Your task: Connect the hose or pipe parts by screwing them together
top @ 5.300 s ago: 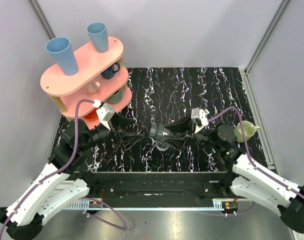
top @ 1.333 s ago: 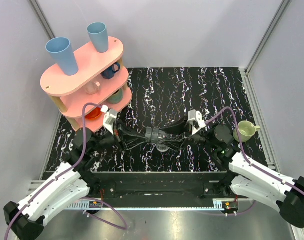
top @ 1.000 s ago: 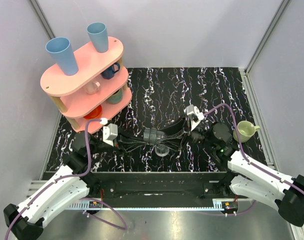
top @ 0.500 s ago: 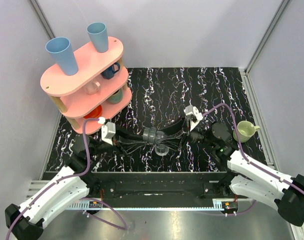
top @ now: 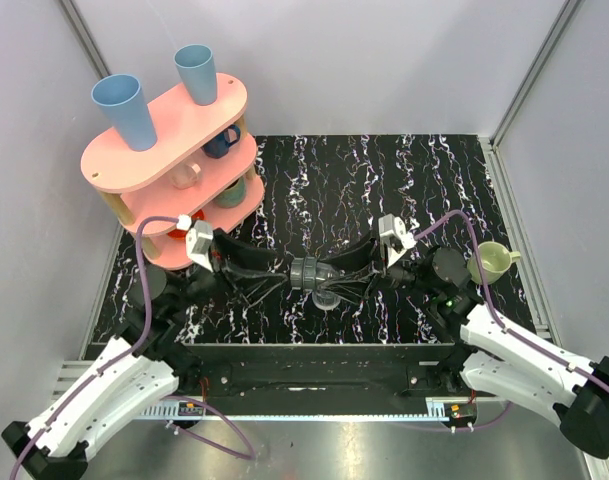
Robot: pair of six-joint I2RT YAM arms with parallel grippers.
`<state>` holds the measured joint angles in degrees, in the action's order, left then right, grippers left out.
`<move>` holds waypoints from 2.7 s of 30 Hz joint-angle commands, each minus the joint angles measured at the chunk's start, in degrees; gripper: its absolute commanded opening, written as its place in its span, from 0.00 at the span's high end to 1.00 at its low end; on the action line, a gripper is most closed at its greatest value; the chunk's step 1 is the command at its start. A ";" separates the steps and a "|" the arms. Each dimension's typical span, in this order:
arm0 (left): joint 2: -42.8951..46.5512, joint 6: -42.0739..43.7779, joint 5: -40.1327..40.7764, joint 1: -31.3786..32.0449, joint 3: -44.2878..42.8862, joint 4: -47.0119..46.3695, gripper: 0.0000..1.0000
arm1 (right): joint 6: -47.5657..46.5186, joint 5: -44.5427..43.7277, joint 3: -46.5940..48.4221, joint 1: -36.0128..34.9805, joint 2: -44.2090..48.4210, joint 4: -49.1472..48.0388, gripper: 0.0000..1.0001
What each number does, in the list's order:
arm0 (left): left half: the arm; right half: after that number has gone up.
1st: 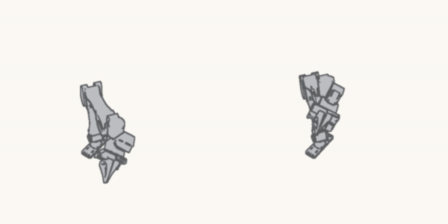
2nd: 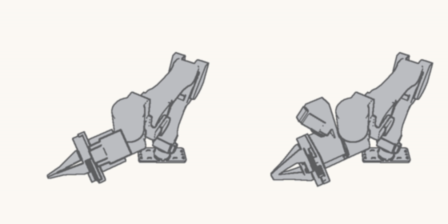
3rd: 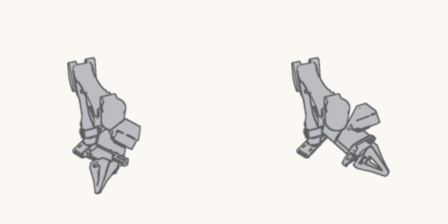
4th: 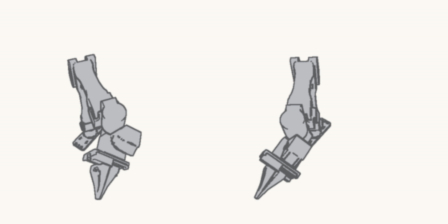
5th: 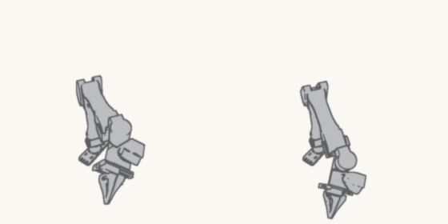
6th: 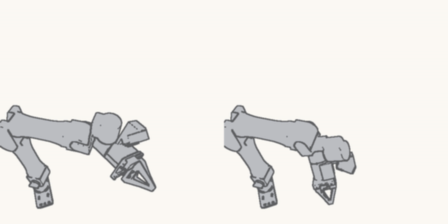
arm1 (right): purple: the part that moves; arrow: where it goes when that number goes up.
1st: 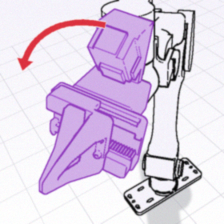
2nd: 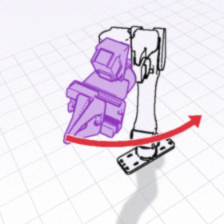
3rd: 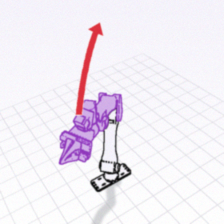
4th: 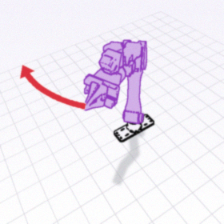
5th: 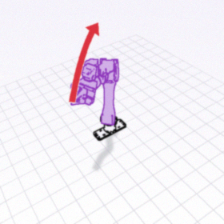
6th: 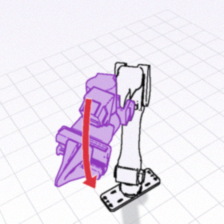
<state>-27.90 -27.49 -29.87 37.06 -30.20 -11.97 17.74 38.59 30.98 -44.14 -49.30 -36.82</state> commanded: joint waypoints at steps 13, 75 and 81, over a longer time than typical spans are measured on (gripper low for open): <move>-10.95 -24.97 -4.50 -0.23 -1.36 -12.54 0.41 | 0.55 1.84 0.13 -0.07 -1.41 -7.13 1.00; -13.23 -40.72 -14.16 -0.23 -2.94 -9.39 0.51 | -4.03 -1.41 0.04 -0.07 -2.12 -7.13 1.00; -14.20 -38.01 -16.27 -0.23 -3.46 -6.15 0.56 | -3.06 -1.23 -0.40 -0.16 -3.17 -9.41 1.00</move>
<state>-41.78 -65.56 -36.91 35.55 -33.17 -18.35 15.35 42.76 29.54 -44.51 -51.18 -41.34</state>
